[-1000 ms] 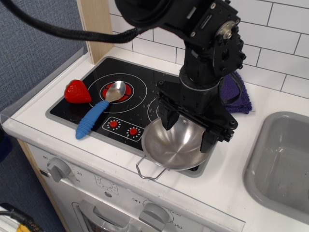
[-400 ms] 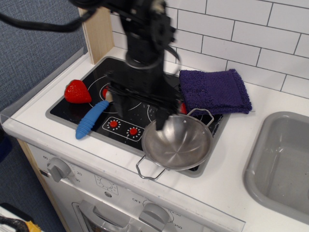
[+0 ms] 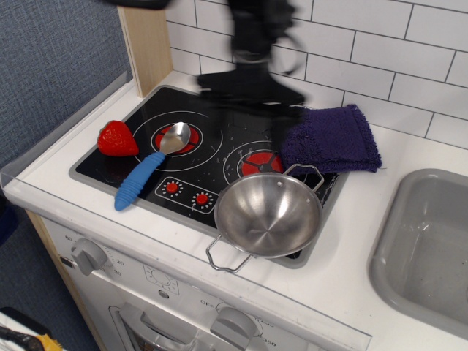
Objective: Put the napkin in between the spoon and the bowl but slightly above them.
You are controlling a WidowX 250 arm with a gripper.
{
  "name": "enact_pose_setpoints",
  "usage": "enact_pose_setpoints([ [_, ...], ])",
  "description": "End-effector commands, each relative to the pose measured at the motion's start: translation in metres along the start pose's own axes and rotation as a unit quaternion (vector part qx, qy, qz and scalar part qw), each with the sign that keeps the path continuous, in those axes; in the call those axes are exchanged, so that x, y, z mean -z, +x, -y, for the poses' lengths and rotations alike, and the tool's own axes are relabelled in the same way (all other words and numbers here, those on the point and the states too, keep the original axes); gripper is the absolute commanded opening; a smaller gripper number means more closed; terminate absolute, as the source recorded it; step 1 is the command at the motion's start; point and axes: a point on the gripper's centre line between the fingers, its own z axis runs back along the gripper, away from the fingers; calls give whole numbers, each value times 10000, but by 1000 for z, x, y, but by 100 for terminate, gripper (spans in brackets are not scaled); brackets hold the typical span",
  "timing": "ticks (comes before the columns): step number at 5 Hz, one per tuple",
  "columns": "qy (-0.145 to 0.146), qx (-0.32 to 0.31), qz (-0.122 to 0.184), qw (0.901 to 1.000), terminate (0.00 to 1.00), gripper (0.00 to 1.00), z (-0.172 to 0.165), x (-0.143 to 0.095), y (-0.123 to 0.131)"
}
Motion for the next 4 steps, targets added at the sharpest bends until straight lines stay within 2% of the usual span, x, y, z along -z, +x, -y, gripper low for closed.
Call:
enact_pose_setpoints([
  [1, 58, -408, 207, 9989, 0, 100, 50, -5, 58],
  [2, 225, -522, 93, 9983, 0, 100, 57, 2, 67],
  [3, 50, -745, -35, 9972, 0, 100, 57, 17, 71],
  [4, 1, -1050, -279, 9941, 0, 100, 59, 32, 69],
])
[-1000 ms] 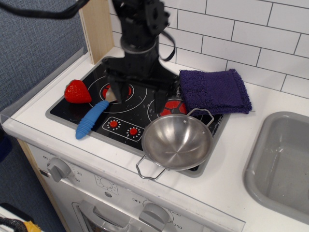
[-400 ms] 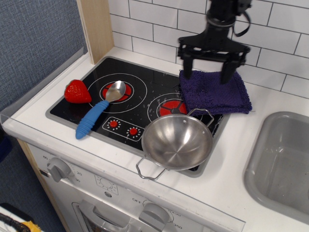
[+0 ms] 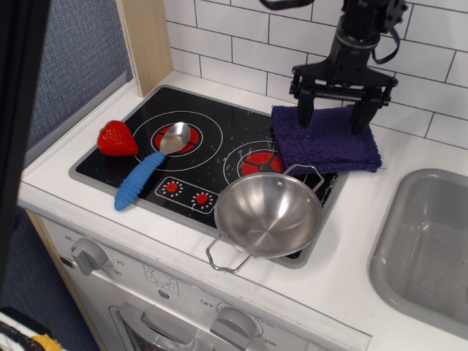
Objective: Put the napkin in between the spoon and the bowl but slightly above them.
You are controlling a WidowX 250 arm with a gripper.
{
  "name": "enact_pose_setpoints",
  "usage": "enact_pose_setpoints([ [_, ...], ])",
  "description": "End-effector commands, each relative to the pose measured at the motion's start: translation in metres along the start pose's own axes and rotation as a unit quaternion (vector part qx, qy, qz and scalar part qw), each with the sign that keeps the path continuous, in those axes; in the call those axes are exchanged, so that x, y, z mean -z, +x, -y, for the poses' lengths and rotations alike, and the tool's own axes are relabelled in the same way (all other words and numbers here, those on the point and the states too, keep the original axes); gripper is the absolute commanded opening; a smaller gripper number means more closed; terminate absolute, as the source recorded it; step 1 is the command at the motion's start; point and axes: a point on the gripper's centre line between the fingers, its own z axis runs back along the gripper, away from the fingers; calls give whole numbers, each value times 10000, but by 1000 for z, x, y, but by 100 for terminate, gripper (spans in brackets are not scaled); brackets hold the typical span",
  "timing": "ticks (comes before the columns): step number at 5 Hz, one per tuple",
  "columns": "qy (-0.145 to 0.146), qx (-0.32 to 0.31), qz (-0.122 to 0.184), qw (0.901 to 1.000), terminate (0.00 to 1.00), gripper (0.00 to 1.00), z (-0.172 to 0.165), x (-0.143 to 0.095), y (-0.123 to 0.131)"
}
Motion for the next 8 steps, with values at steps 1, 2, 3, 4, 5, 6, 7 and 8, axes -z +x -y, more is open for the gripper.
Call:
enact_pose_setpoints([
  [1, -105, -482, -141, 9987, 0, 100, -6, 17, -4],
  [2, -99, -409, -244, 9988, 0, 100, -11, 31, -23],
  [3, -73, 82, -220, 9997, 0, 100, -24, 32, -30],
  [4, -583, 1288, -472, 9888, 0, 100, -44, 34, -22],
  [5, -837, 2237, -947, 9664, 0, 100, -50, 37, -4],
  [6, -978, 2621, -895, 9559, 0, 100, -60, 28, 17],
  [7, -761, 2620, -825, 9585, 0, 100, -79, 25, 21],
  [8, -705, 2525, -797, 9617, 0, 100, -101, 28, 14],
])
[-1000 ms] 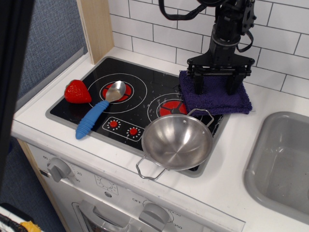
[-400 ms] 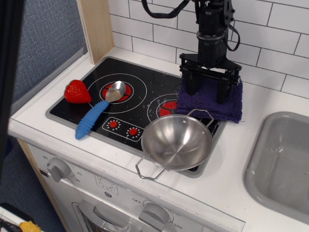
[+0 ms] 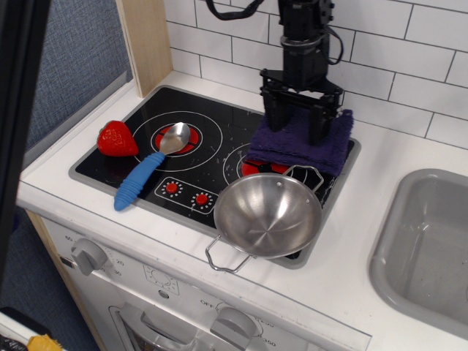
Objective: Put the napkin in between the spoon and the bowl but slightly above them.
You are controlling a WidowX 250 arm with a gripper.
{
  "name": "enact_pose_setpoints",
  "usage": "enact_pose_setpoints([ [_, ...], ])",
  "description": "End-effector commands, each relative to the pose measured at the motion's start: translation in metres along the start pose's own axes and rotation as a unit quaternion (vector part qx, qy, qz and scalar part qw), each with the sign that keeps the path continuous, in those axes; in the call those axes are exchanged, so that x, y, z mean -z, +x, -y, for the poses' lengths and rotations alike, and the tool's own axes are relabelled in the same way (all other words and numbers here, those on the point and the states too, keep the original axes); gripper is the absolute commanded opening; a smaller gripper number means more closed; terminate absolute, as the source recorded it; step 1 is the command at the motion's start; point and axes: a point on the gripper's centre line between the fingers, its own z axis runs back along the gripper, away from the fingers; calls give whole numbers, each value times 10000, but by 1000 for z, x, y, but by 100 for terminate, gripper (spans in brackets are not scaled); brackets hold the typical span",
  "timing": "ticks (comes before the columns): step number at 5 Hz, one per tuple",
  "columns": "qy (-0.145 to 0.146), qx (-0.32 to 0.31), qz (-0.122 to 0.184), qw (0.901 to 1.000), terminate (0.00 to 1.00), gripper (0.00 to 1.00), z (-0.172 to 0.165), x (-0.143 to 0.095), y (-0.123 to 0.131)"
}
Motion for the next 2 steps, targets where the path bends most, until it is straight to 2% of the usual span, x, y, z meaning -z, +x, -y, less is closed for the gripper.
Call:
enact_pose_setpoints([
  [1, 231, -293, 213, 9991, 0, 100, -50, -15, -32],
  [2, 275, -11, 311, 9991, 0, 100, -54, -21, -29],
])
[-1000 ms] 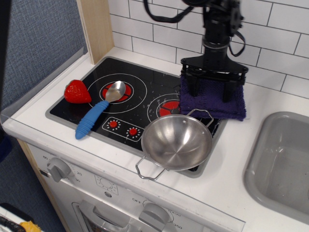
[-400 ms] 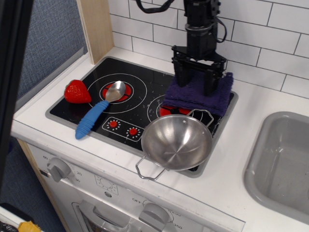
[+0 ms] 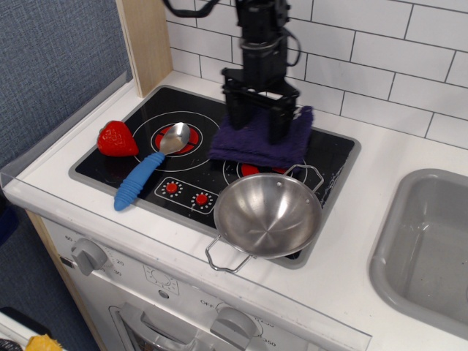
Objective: Put the napkin in between the spoon and the bowl but slightly above them.
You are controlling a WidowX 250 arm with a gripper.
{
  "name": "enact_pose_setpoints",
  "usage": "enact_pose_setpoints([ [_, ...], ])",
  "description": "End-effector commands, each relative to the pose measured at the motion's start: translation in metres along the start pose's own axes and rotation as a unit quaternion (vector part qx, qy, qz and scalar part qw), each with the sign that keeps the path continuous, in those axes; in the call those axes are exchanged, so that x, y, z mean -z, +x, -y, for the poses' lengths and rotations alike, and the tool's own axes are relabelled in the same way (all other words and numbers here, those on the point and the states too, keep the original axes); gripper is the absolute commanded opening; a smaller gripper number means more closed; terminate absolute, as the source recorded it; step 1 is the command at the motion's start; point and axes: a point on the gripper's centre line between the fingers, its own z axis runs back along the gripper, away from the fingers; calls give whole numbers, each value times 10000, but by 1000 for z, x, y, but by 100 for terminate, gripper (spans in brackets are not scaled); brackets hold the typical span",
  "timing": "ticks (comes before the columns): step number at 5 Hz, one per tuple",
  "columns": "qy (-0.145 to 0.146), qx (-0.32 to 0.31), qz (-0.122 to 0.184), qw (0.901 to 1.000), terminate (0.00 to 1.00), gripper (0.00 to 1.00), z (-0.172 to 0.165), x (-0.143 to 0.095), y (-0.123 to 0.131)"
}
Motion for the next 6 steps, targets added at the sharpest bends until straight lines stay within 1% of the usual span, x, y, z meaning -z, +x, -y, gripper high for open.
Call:
enact_pose_setpoints([
  [1, -129, 434, 385, 9982, 0, 100, -12, -15, 8],
  [2, 244, 84, 1071, 9939, 0, 100, -1, -31, 5],
  [3, 854, -470, 1691, 9808, 0, 100, 3, -61, -12],
  [4, 1108, -613, 1713, 9771, 0, 100, 8, -78, -22],
  [5, 1099, -652, 1495, 9805, 0, 100, 9, -80, -25],
  [6, 1099, -652, 1495, 9805, 0, 100, 9, -80, -25],
])
